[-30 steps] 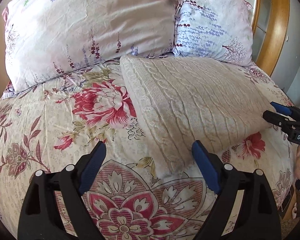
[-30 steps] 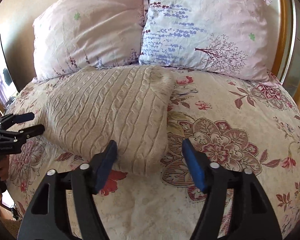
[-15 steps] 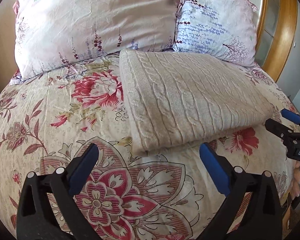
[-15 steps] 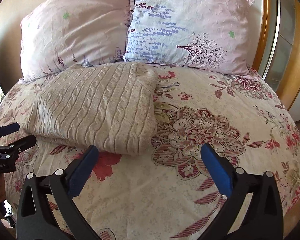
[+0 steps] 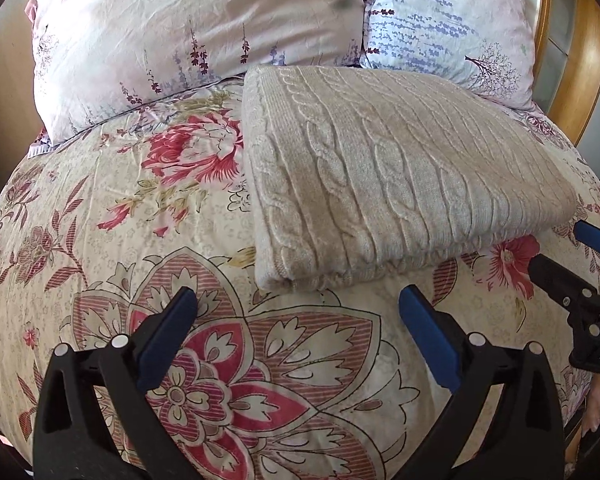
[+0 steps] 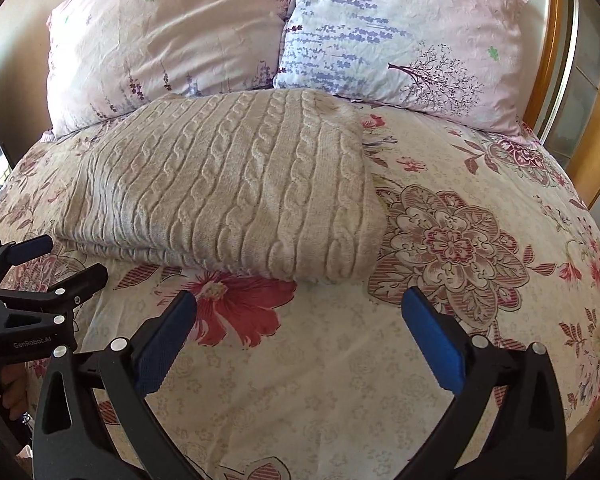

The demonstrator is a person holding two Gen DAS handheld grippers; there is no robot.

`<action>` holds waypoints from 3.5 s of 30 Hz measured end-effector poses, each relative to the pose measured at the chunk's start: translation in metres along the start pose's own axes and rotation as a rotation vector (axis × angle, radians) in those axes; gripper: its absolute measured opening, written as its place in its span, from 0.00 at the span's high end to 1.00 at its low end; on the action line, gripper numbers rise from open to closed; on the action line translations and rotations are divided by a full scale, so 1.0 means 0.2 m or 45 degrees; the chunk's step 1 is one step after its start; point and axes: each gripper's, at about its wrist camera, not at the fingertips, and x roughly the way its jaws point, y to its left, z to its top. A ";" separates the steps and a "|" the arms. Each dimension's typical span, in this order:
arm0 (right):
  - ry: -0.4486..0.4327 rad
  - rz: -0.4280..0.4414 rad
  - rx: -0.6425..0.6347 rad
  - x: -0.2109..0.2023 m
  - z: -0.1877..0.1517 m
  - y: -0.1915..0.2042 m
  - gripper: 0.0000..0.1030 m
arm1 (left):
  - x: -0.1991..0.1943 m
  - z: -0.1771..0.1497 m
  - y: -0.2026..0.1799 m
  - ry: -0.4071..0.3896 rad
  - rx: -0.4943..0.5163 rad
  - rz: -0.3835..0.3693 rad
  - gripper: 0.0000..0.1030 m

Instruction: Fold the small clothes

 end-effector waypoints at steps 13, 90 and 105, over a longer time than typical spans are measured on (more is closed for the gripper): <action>0.087 -0.027 0.036 0.08 0.00 0.02 0.01 | 0.01 -0.01 0.00 0.003 -0.004 0.003 0.02; 0.076 -0.026 0.049 0.09 0.01 0.01 0.01 | 0.01 -0.01 -0.01 0.000 -0.004 0.000 0.02; 0.076 -0.028 0.051 0.09 0.01 0.01 0.01 | 0.01 -0.01 -0.01 0.000 -0.004 0.000 0.02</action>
